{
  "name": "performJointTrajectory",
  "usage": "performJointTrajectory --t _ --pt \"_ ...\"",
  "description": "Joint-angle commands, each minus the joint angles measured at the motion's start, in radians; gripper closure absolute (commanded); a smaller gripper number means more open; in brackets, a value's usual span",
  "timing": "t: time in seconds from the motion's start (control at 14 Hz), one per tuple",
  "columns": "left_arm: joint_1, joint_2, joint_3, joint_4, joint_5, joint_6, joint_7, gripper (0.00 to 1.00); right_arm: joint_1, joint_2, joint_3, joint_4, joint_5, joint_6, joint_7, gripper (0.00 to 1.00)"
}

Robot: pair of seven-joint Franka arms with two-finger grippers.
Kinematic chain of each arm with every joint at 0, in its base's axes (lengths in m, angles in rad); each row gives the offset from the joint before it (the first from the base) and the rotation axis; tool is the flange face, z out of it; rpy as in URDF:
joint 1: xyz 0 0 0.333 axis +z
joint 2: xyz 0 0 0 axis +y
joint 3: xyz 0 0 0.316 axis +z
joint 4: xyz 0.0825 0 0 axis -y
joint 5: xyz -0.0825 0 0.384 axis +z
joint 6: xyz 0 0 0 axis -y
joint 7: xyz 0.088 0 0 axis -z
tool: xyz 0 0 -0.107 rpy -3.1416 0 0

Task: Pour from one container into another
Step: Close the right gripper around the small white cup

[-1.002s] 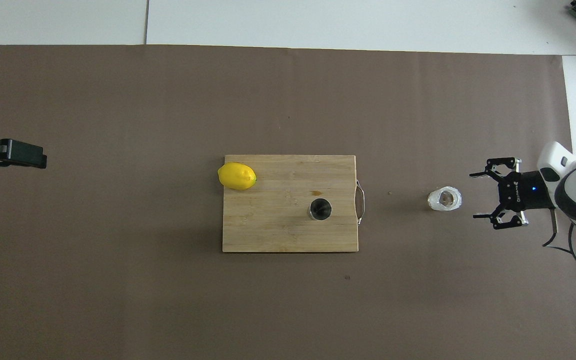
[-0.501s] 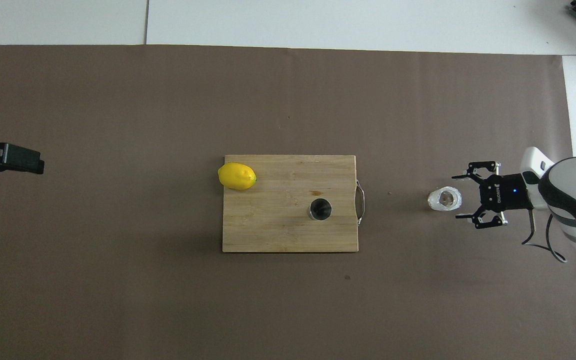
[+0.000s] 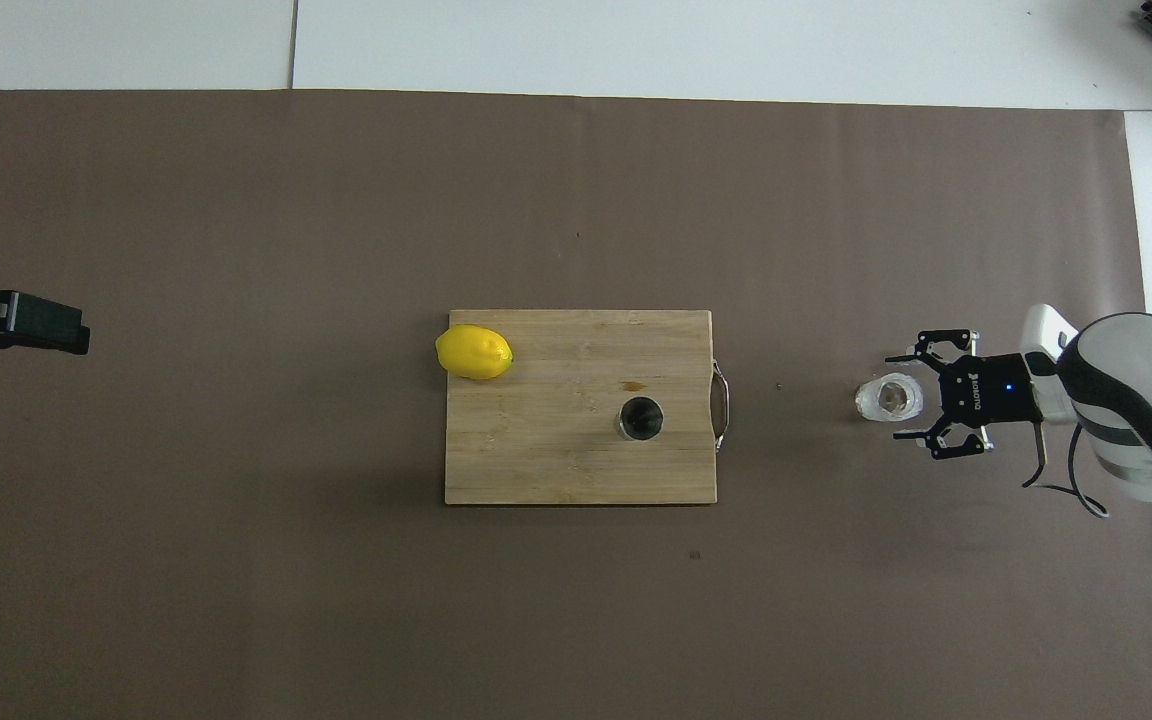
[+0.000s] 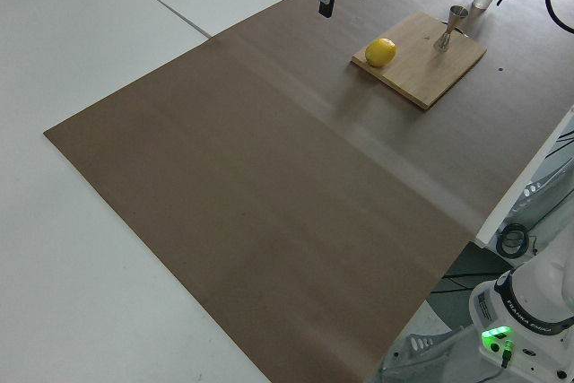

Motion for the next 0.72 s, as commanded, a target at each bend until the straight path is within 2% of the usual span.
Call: performJointTrajectory --t 0.0,0.64 --pt "-0.007 -0.011 0.009 -0.011 -0.007 -0.013 0.003 0.0 0.003 -0.012 0.007 -0.038 0.034 0.043 -0.028 0.0" --pt "-0.007 -0.011 0.009 -0.011 -0.006 -0.013 0.004 0.0 0.022 -0.018 0.007 -0.071 0.06 0.074 -0.025 0.0"
